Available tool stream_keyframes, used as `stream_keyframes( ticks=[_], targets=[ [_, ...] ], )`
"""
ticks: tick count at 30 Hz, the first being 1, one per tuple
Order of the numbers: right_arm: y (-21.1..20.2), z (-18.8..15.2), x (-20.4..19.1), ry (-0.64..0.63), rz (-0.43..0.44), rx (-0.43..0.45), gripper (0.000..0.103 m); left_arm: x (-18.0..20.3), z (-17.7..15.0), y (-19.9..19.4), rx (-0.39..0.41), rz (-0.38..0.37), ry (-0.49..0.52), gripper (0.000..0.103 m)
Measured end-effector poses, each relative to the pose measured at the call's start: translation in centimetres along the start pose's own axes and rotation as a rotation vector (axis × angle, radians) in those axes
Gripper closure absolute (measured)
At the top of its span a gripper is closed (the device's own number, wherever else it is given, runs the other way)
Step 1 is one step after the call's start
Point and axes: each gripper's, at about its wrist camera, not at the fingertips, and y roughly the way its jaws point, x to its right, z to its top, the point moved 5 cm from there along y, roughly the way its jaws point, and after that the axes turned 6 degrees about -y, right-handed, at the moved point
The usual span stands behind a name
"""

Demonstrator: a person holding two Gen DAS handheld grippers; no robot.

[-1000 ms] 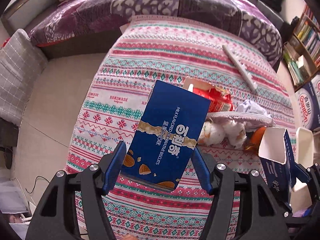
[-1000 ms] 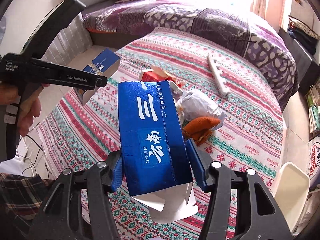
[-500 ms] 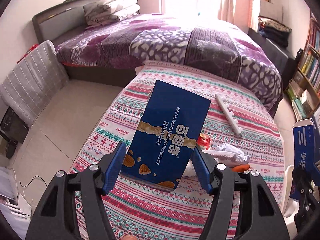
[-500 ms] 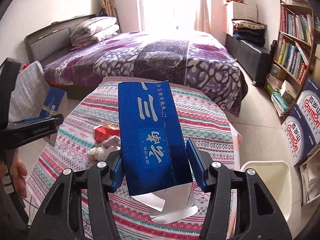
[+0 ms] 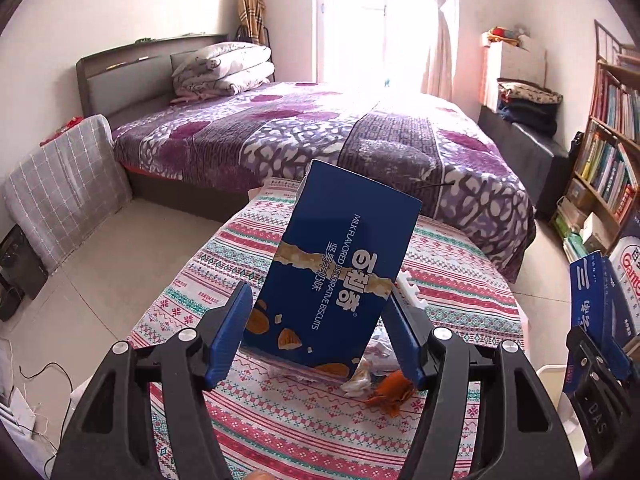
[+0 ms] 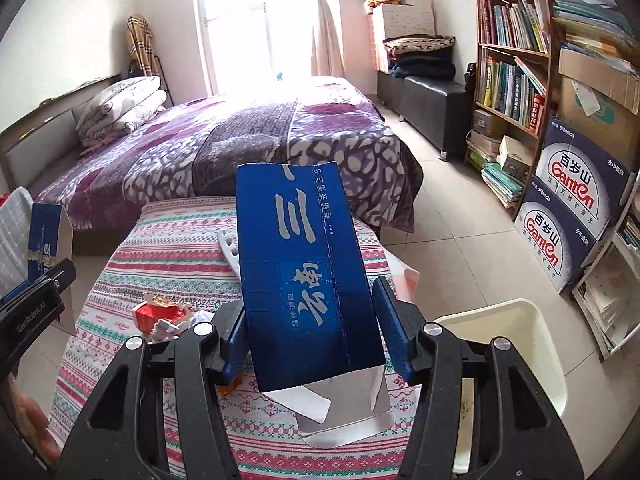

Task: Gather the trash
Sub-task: 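Carry the blue tissue box over the cream bin and release it with the right tool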

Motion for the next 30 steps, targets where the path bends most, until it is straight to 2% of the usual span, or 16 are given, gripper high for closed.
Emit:
stream_keyframes(
  ticks=[15,30],
  targets=[
    [-0.8,0.0,3.9,0.036,-0.068,0.018,0.050,5.2,-1.4,-1.2,0.007,-0.087,0.040,0.039],
    [-0.9,-0.5,8.5,0.116,-0.146,-0.009,0.050,8.9,-2.8,-1.6,-0.004,-0.150,0.089,0.039]
  ],
)
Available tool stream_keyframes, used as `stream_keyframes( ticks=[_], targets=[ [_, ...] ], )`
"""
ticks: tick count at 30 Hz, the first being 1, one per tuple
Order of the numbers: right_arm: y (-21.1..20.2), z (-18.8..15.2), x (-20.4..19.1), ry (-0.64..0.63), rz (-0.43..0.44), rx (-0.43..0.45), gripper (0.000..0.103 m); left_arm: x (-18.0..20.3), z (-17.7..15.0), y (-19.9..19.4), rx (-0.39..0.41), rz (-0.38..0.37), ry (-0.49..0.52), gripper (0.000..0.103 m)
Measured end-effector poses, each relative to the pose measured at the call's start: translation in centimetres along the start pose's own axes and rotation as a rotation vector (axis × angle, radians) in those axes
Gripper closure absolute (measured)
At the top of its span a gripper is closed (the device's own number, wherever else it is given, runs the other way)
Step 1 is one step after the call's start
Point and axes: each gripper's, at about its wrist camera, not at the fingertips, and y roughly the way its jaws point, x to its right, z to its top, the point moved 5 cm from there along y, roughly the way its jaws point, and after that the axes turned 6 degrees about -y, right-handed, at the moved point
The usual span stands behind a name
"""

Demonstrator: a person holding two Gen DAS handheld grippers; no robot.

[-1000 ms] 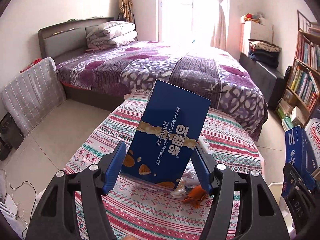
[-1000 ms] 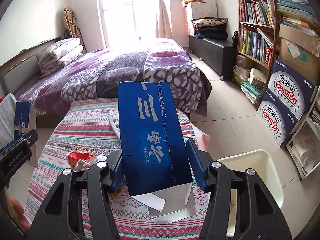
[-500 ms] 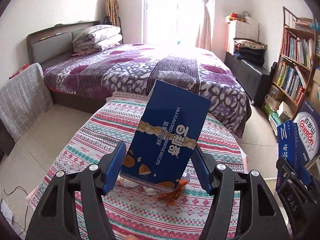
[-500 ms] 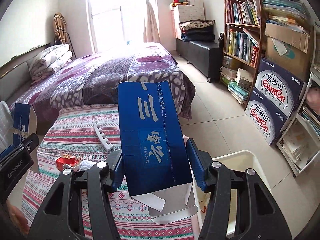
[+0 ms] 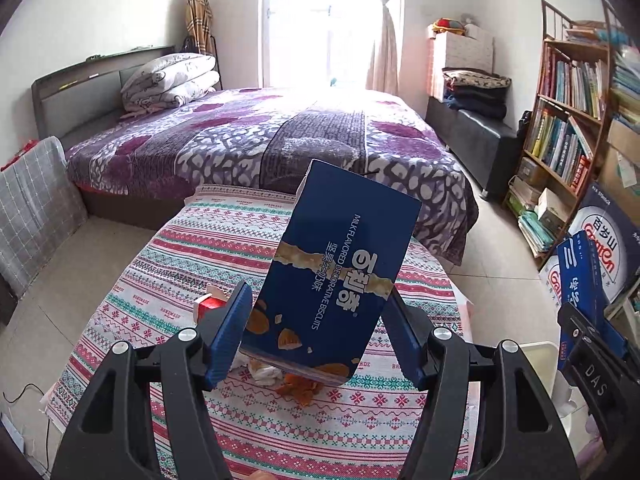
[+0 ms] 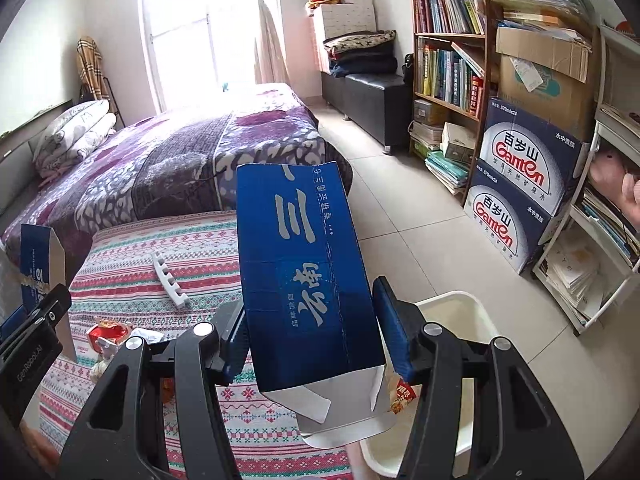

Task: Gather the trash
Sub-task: 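Carry the blue tissue box over the cream bin and release it with the right tool, then drop the blue biscuit box into the cream bin with the left tool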

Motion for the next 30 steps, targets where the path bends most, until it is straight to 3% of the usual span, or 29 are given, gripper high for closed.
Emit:
stream_keyframes(
  ticks=[11,18,19,22,30],
  targets=[
    [1.4,-0.5,6.0,0.141,-0.081,-0.095,0.050,2.7,-1.0,0.4,-0.018,-0.043,0.048,0.039],
    [1.4,-1.0,9.2,0.201,-0.129,-0.111,0.048,4.9,-1.9,0.5,-0.030,-0.080,0.080,0.039],
    [1.4,-1.1,9.6,0.207,-0.130,-0.118,0.046,5.3,-2.1,0.5,-0.033,-0.085,0.087,0.039],
    [1.1,-1.2,11.2,0.247,-0.162,-0.108,0.018,6.6,-2.7,0.6,-0.042,-0.104,0.107,0.039],
    [0.3,-1.0,13.9,0.269,-0.212,-0.074,0.013,9.8,-4.0,0.4,-0.056,-0.156,0.145,0.039]
  ],
)
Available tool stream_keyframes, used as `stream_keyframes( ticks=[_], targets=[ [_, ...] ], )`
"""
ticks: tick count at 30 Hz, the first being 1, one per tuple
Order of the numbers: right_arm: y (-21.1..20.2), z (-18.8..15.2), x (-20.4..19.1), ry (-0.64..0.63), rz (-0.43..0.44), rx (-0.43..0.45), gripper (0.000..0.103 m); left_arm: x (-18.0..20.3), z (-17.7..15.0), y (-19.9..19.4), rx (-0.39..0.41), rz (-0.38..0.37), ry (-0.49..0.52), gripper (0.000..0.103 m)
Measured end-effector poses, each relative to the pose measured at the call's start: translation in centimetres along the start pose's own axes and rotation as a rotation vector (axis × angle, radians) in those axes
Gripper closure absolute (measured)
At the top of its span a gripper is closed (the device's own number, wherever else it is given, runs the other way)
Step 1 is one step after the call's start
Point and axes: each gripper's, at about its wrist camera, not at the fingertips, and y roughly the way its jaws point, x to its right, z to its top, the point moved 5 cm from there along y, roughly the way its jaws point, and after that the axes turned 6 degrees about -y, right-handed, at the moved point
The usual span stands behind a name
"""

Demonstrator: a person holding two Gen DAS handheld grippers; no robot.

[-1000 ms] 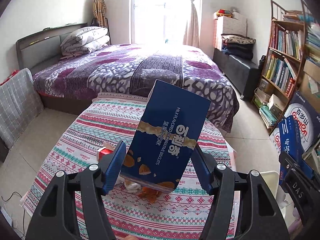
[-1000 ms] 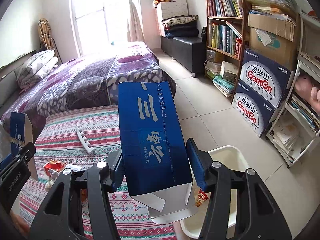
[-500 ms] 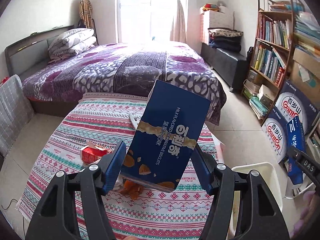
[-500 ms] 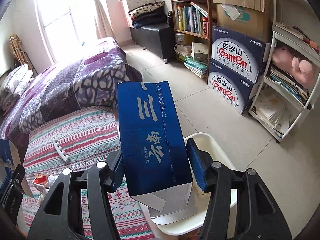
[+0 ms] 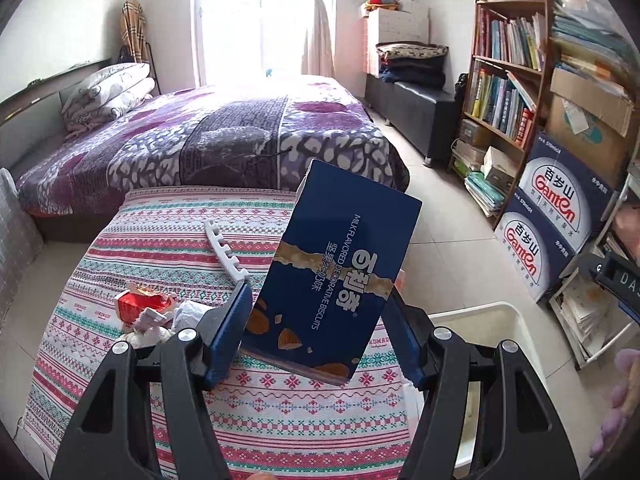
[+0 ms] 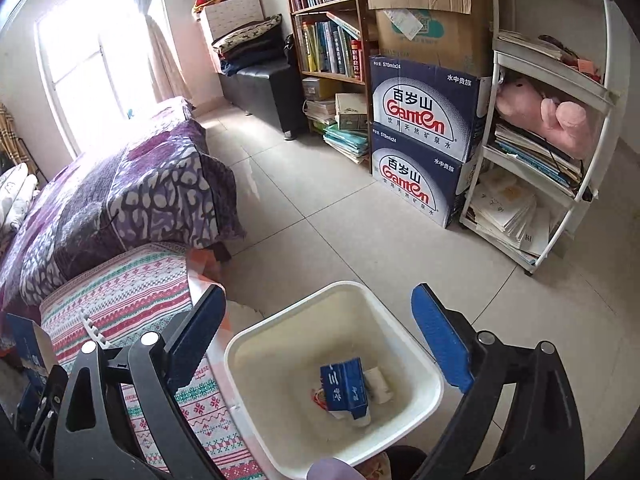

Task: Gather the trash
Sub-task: 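Drop the blue biscuit box into the cream bin with the left tool, then move both tools back over the remaining trash on the bed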

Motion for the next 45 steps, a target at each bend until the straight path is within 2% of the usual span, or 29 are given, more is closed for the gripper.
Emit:
stream_keyframes(
  ticks=[6,11,21,28,31,32,33,35,40,45],
  targets=[
    [-0.1,0.6,1.4,0.023,-0.011,0.007,0.013,2.3,-0.7,0.1,-0.014,-0.040,0.028,0.039],
    [-0.2,0.9,2.3,0.036,-0.017,0.013,0.012,4.7,-1.4,0.2,-0.051,-0.118,0.045,0.039],
    [-0.5,1.3,4.1,0.071,-0.031,0.026,0.011,10.1,-3.4,1.3,-0.208,-0.314,0.050,0.039],
    [-0.6,1.7,5.9,0.116,-0.032,0.033,0.011,12.1,-4.7,2.1,-0.303,-0.396,0.038,0.038],
    [-0.6,1.8,6.3,0.127,-0.029,0.033,0.011,12.8,-5.0,2.3,-0.358,-0.462,0.008,0.038],
    [-0.6,1.8,6.4,0.128,-0.029,0.035,0.011,13.0,-5.2,2.4,-0.379,-0.486,-0.002,0.038],
    [-0.7,1.8,6.4,0.129,-0.030,0.036,0.010,13.1,-5.2,2.4,-0.394,-0.500,-0.010,0.032],
    [-0.7,1.8,6.6,0.132,-0.033,0.042,0.008,13.1,-5.2,2.2,-0.382,-0.507,-0.019,0.025],
    [-1.0,1.8,6.6,0.135,-0.037,0.050,0.008,12.9,-4.8,1.9,-0.346,-0.475,0.017,0.024],
    [-1.0,1.7,5.8,0.110,-0.037,0.048,0.007,11.9,-4.5,2.1,-0.307,-0.400,0.050,0.024]
  ],
)
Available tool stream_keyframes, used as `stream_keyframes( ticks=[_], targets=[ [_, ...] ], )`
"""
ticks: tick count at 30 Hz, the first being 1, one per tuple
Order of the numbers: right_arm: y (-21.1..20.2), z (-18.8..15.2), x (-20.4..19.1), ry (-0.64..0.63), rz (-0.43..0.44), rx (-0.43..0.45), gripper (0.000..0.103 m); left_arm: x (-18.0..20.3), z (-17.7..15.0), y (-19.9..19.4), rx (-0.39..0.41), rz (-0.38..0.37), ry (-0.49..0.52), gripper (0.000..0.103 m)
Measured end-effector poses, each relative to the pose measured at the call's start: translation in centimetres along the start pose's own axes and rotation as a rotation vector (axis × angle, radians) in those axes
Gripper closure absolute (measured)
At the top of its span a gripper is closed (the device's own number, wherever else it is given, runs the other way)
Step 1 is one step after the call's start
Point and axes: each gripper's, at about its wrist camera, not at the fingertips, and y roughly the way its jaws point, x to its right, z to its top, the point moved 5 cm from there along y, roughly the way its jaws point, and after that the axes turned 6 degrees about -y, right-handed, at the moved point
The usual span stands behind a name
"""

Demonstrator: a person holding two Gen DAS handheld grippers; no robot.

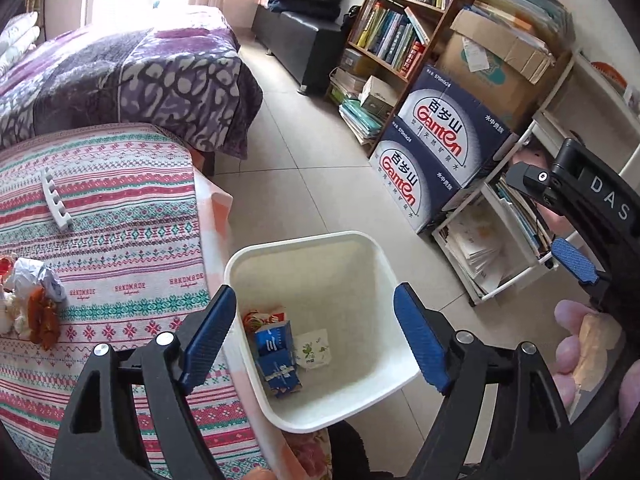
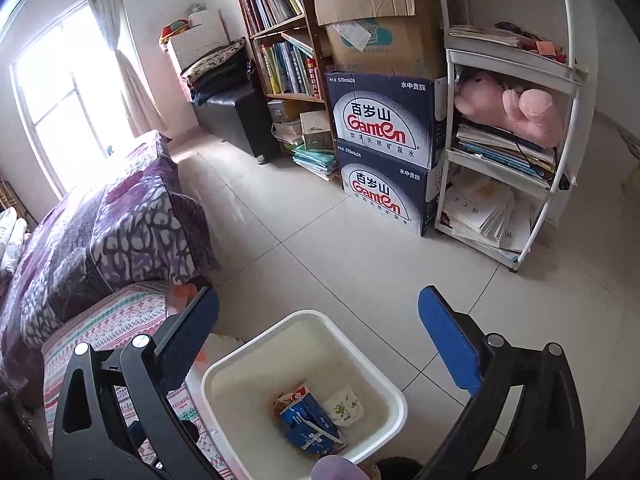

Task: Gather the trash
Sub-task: 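Move both tools back over the remaining trash on the bed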

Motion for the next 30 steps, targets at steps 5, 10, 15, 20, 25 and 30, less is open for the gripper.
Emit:
stream_keyframes(
  ticks=[5,10,15,20,25,30],
  targets=[
    [0.1,-0.3,-1.4,-0.030,0.003,-0.017,0.007,-2.5,0.3,-0.3,0.015,0.093,-0.011,0.024],
    [0.5,-1.2,-3.6,-0.081,0.010,-0.056,0.007,-6.0,0.6,-1.0,0.028,0.194,-0.039,0.020],
    [0.6,-2.2,-5.9,-0.136,0.020,-0.084,0.007,-9.6,1.0,-1.8,0.032,0.301,-0.062,0.020],
    [0.7,-3.0,-7.9,-0.172,0.037,-0.104,0.007,-13.6,1.6,-3.4,0.049,0.419,-0.094,0.020],
    [0.7,-3.8,-9.7,-0.202,0.055,-0.120,0.007,-18.0,1.8,-4.9,0.049,0.547,-0.106,0.020],
    [0.6,-4.4,-11.4,-0.225,0.075,-0.130,0.007,-23.1,1.6,-5.7,0.033,0.678,-0.109,0.020]
  ],
)
